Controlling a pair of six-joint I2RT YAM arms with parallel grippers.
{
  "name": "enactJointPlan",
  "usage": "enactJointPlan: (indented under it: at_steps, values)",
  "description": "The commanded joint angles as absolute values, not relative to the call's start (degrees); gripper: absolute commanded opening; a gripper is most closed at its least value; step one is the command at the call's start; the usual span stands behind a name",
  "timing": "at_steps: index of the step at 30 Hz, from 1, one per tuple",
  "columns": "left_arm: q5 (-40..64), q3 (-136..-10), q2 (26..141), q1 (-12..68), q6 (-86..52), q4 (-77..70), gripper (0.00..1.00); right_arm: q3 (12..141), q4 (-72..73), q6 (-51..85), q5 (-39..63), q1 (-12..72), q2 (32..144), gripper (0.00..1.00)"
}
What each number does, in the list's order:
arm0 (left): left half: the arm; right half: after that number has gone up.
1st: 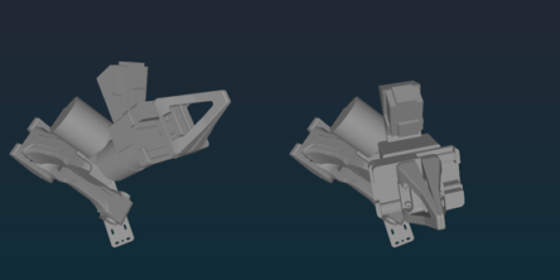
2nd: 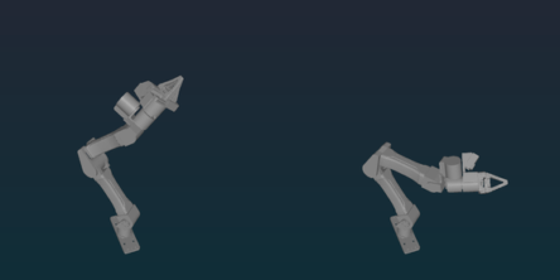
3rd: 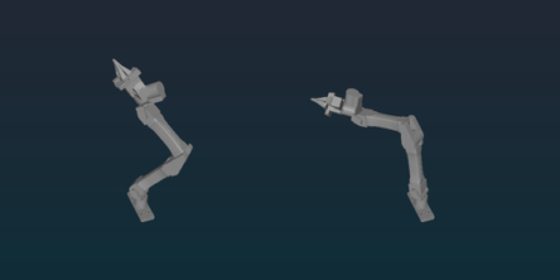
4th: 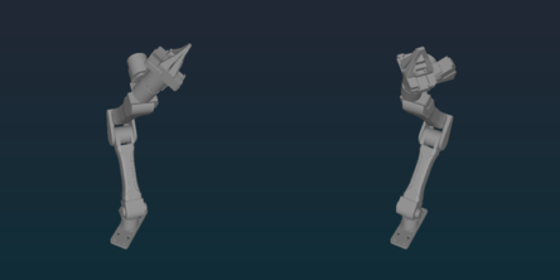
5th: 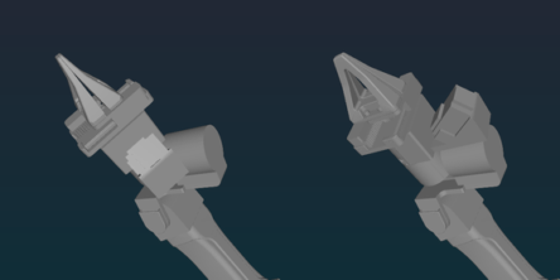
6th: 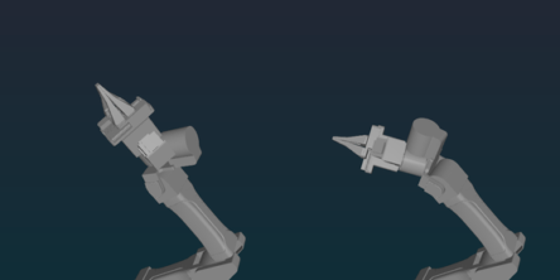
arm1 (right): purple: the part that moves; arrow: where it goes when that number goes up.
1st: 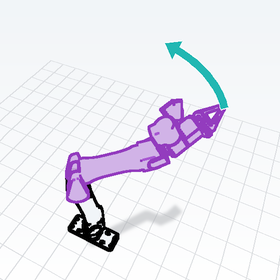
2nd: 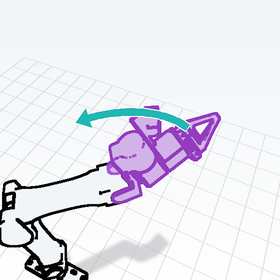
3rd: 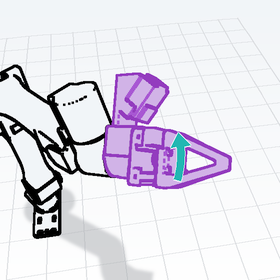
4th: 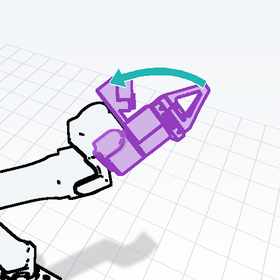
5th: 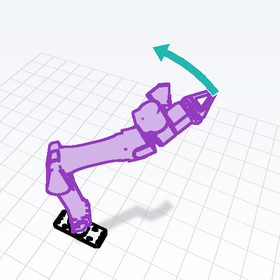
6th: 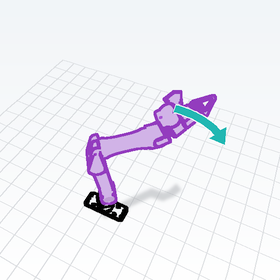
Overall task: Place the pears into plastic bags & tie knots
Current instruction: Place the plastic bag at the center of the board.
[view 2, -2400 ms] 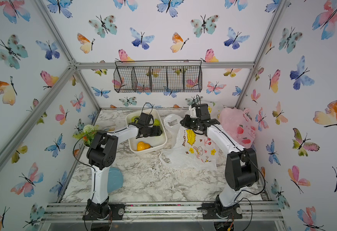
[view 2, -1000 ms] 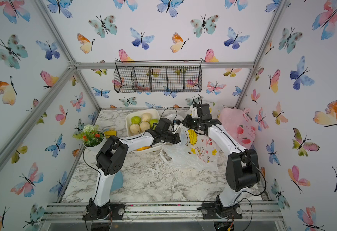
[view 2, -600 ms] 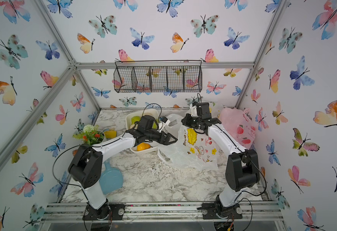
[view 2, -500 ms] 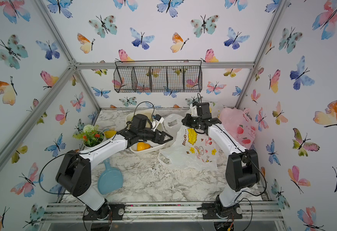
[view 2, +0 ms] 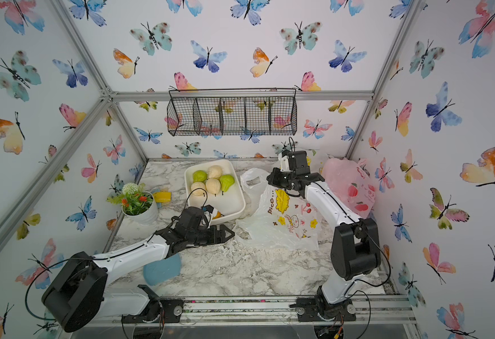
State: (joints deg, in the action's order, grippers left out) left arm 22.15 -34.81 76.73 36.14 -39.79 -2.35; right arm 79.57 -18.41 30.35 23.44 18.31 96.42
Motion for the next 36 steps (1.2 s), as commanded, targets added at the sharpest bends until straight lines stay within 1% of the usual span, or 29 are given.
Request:
enactJointPlan:
  at_steps: [1, 7, 13, 16, 17, 18, 20, 21, 22, 23, 25, 27, 31, 33, 36]
  values:
    - [19.5, -34.8, 81.0, 36.9, -44.7, -13.8, 0.86, 80.6, -19.6, 29.5, 24.0, 18.0, 97.2, 0.06]
    - [16.7, -36.4, 88.2, 39.7, -46.5, -20.1, 0.77, 80.1, -20.1, 29.1, 22.9, 18.0, 96.4, 0.06]
    - [15.8, -37.2, 93.9, 42.2, -47.5, -24.9, 0.62, 80.0, -20.5, 28.8, 22.5, 18.0, 96.0, 0.06]
    - [15.7, -36.7, 95.3, 42.5, -48.3, -27.3, 0.52, 80.5, -21.0, 28.2, 21.7, 18.0, 95.9, 0.07]
    - [15.5, -36.3, 95.1, 42.5, -48.6, -28.3, 0.44, 81.3, -21.8, 27.5, 20.9, 18.0, 95.9, 0.09]
    - [15.1, -36.0, 94.7, 42.6, -48.5, -29.1, 0.36, 82.4, -22.8, 26.1, 19.9, 18.0, 96.1, 0.13]
    - [13.6, -35.5, 93.3, 42.5, -47.2, -28.8, 0.14, 88.8, -29.9, 20.1, 12.0, 18.2, 97.8, 0.31]
    - [12.8, -35.1, 92.4, 42.5, -46.7, -28.4, 0.07, 91.4, -32.4, 17.8, 8.4, 18.2, 98.7, 0.39]
    - [12.1, -34.5, 91.6, 42.5, -46.2, -28.4, 0.03, 94.0, -34.6, 15.3, 5.4, 18.2, 99.6, 0.47]
    - [11.7, -33.9, 91.0, 42.5, -45.9, -28.7, 0.02, 96.1, -36.3, 13.2, 3.9, 18.3, 100.5, 0.52]
    - [11.6, -33.4, 90.5, 42.3, -45.0, -28.7, 0.01, 98.6, -38.2, 9.3, 5.0, 19.2, 102.1, 0.6]
    - [11.7, -33.4, 90.4, 42.2, -44.2, -28.2, 0.01, 100.3, -39.6, 4.9, 3.2, 23.1, 103.8, 0.69]
    - [11.3, -32.8, 89.8, 42.0, -44.1, -28.9, 0.01, 101.5, -39.1, -5.4, -10.6, 34.0, 108.9, 0.85]
    - [11.4, -32.2, 89.6, 41.7, -44.6, -29.3, 0.01, 102.0, -38.1, -9.5, -15.9, 36.0, 111.4, 0.88]
    - [12.1, -31.2, 89.7, 41.2, -45.9, -31.6, 0.01, 104.1, -37.0, -13.8, -19.9, 36.3, 114.1, 0.89]
